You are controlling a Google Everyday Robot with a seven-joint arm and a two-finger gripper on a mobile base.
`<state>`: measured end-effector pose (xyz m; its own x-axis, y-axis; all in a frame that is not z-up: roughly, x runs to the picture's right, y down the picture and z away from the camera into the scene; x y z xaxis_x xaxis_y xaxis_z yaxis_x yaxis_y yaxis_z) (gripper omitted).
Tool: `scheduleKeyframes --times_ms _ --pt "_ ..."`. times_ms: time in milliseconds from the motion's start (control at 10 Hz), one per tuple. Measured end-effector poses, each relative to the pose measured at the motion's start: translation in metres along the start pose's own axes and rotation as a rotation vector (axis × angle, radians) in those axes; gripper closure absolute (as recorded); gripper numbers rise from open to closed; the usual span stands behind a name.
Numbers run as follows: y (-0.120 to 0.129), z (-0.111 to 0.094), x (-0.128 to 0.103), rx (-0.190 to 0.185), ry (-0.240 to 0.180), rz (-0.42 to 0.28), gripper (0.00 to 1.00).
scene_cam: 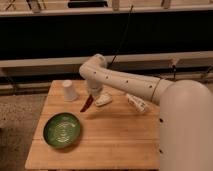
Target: Place the pepper in the ceramic bowl
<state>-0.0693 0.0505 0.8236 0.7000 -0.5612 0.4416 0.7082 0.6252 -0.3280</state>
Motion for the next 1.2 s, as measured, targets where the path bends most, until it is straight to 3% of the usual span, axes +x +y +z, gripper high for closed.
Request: scheduleKeyframes --times_ms 400,900,1100,1200 --pt "-0.034 -0.002 -0.049 0.035 -0.062 -0.129 1.0" --pt "-0.044 0.005 -0.106 0.053 -0.165 -0.264 1.0" --pt "-0.044 0.009 -0.118 0.054 -0.182 -0.291 0.9" --pt "-0.043 0.014 -0.125 0.054 -0.193 -0.302 0.76"
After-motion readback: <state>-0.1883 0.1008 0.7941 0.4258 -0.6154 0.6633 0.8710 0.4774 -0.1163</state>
